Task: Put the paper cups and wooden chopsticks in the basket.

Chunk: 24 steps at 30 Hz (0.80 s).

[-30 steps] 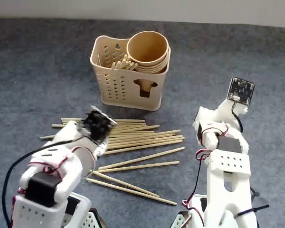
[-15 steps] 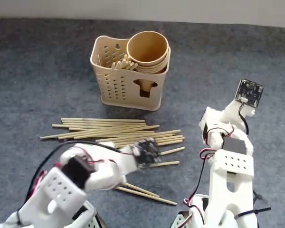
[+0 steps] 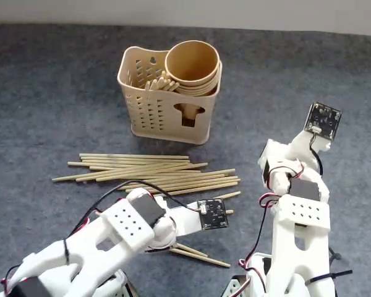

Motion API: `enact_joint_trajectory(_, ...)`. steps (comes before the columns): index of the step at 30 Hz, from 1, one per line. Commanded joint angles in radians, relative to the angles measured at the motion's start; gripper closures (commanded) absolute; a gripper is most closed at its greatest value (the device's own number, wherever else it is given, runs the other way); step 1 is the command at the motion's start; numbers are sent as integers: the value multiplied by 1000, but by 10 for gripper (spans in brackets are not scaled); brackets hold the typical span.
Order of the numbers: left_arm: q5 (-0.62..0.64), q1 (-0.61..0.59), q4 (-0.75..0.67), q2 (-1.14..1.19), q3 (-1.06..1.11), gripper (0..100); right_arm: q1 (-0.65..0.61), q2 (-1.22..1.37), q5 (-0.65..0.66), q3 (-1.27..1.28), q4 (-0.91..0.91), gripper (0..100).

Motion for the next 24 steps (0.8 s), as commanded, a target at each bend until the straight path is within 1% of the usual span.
enact_joint_trajectory(1, -28, 1, -87, 93, 2, 882, 8, -22, -9, -10, -21, 989)
enact_joint_trajectory(5, -35, -67, -155, 166, -2, 881, 8, -22, -9, -10, -21, 988)
enact_joint_trajectory(9, -91, -107, -173, 214, -2, 885, 8, -22, -9, -10, -21, 988)
enact_joint_trajectory(12, -89, -107, -173, 220, -2, 887, 8, -22, -9, -10, -21, 988)
enact_joint_trajectory(18, -89, -105, -169, 220, -2, 972, 8, -22, -9, -10, -21, 988)
enact_joint_trajectory(22, -89, -102, -166, 220, -2, 979, 8, -22, -9, -10, -21, 988)
enact_joint_trajectory(24, -89, -105, -143, 219, -10, 979, 8, -22, -9, -10, -21, 988)
